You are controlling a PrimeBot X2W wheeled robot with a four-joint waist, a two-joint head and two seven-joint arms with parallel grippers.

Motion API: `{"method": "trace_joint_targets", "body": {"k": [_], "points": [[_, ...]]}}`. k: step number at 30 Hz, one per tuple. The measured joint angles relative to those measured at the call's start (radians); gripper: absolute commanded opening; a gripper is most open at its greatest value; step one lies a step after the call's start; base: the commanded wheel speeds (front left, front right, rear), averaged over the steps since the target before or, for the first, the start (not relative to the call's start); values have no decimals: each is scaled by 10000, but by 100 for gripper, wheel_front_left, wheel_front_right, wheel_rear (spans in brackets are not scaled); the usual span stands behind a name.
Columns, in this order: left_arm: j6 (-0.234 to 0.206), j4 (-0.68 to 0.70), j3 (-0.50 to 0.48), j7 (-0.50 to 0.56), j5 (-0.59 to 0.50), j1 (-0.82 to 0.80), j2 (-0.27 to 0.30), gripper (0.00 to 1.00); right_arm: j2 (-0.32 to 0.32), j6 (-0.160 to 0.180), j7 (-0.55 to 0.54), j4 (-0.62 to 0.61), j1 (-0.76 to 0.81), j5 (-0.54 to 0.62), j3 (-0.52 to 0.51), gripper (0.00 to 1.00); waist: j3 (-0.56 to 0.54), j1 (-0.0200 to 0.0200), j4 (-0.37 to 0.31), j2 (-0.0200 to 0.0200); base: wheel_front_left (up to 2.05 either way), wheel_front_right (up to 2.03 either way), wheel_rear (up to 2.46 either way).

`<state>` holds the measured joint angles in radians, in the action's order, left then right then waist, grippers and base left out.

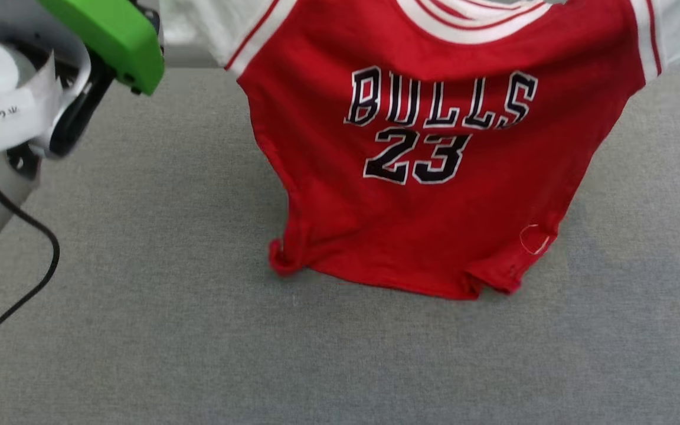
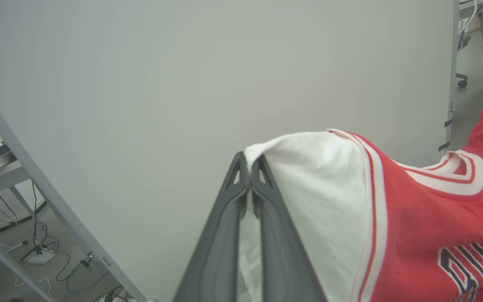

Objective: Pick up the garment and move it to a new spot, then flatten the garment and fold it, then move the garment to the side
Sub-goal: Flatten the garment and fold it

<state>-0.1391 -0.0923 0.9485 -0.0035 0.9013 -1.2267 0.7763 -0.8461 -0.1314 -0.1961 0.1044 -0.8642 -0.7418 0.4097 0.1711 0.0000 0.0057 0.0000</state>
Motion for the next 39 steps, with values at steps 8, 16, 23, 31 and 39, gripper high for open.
{"method": "trace_joint_targets", "body": {"k": [8,16,23,31,39], "points": [[727,-2031,-399,-15,-543,-2769,-1195,0,963,0,-314,1131,-3018,1239,-330,0,1039,0,-81,0,0,0,0],[1358,-4004,-834,-313,-1187,-5652,-1755,0,1845,0,-35,2918,-6425,2113,-115,0,2370,1,-231,0,0,0,0],[1835,-5613,-1139,-702,-1289,-7298,-2050,0,2583,0,880,4769,-9005,2790,58,0,3424,3,-326,0,0,0,0],[2071,-6596,-1289,-1402,-1244,-7488,-2094,0,3352,0,1852,6472,-9772,2732,786,0,4278,3,-426,0,0,0,0],[2243,-7150,-1164,-2056,-991,-5964,-2121,0,3444,0,2583,6984,-8572,1795,2318,0,4334,2,-394,0,0,0,0]]}}
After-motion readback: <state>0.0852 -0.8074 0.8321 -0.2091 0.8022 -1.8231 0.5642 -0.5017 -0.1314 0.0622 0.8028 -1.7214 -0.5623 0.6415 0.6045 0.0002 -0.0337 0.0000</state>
